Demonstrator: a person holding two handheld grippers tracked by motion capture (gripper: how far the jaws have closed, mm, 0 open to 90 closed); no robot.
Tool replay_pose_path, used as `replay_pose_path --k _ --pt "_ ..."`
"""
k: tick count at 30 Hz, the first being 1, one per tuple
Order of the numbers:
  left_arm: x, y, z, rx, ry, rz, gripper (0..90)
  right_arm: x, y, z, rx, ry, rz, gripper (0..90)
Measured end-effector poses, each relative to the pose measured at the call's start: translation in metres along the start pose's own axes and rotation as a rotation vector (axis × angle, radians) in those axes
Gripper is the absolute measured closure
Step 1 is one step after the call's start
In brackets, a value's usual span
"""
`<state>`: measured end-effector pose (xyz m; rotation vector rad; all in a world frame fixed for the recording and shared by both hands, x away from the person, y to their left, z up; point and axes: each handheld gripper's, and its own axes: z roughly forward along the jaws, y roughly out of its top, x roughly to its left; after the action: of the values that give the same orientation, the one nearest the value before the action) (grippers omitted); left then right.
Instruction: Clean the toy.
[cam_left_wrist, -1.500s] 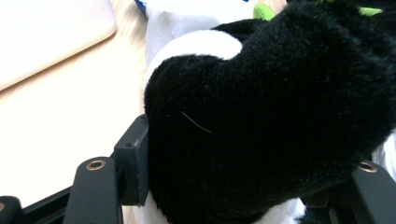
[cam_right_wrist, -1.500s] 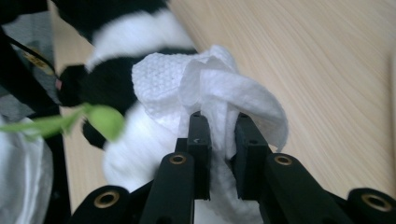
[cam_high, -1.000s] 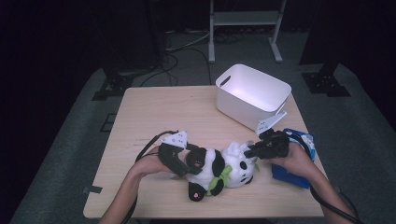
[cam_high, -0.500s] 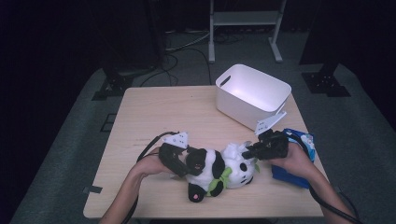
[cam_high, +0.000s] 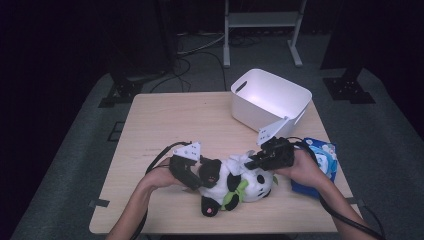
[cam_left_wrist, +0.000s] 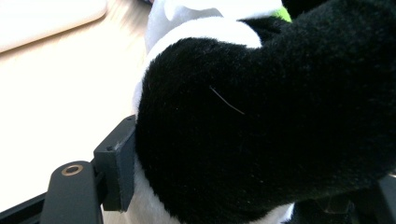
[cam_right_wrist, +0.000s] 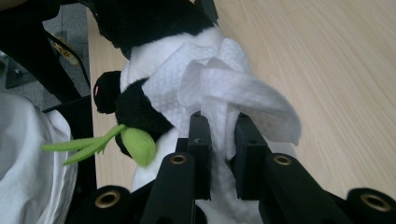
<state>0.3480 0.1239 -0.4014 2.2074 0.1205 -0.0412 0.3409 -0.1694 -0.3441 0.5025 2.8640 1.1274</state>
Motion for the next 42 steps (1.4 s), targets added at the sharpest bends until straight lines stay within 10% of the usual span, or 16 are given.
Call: replay_pose_path --k 19,42 --pt "0.003 -0.001 -0.001 -0.001 -0.004 -0.013 23.6 -0.032 -0.073 -0.026 -0.007 -0.083 0.185 78.7" --pt "-0.005 0.013 -0.015 -0.023 0.034 0.017 25.2 0.005 0.025 0.019 -0.005 0.033 -0.041 78.7"
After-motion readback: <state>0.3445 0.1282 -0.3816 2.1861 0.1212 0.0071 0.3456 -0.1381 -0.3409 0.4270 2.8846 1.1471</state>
